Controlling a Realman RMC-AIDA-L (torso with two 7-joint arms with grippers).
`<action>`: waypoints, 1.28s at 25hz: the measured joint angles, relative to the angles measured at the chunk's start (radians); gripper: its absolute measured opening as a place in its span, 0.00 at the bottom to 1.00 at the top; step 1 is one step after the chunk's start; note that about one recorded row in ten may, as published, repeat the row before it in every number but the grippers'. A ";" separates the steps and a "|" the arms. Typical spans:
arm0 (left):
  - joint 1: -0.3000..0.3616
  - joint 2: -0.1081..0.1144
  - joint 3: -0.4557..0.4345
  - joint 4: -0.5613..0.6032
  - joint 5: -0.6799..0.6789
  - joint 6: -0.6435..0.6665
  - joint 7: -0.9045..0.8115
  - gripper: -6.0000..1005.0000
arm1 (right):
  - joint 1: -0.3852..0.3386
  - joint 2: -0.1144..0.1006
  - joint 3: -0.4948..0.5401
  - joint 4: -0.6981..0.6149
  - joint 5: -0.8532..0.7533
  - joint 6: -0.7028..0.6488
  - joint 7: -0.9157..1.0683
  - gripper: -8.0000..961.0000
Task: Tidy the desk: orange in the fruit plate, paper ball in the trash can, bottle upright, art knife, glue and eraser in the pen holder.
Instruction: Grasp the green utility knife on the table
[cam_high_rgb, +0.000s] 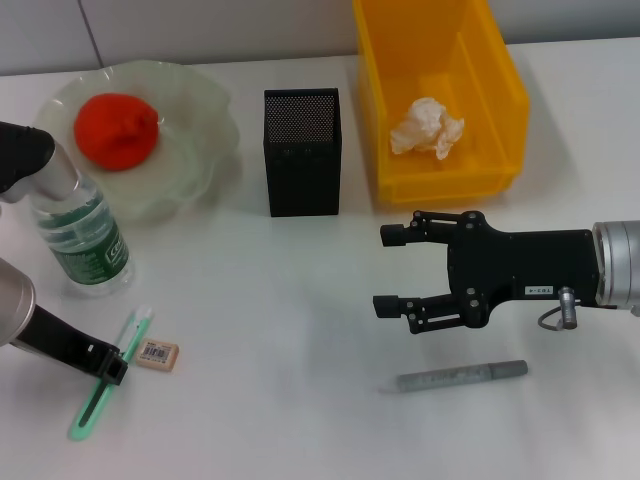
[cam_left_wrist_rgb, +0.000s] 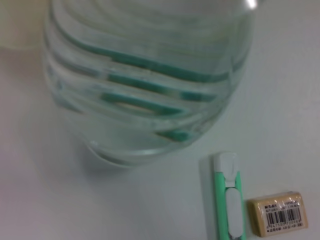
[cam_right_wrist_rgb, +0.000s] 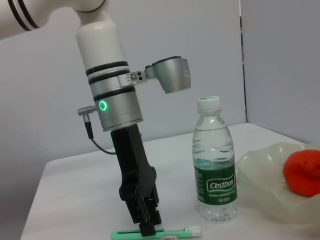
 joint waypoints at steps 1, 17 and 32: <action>-0.001 0.000 0.002 -0.001 0.002 -0.001 0.000 0.35 | 0.000 0.000 0.000 0.000 0.000 0.000 0.000 0.88; -0.007 0.000 0.029 -0.016 0.012 -0.017 0.000 0.34 | 0.000 0.002 0.005 0.000 0.000 0.000 0.000 0.88; -0.018 0.000 0.083 -0.009 0.054 -0.020 0.000 0.34 | 0.000 -0.001 0.005 0.000 0.000 0.000 0.002 0.88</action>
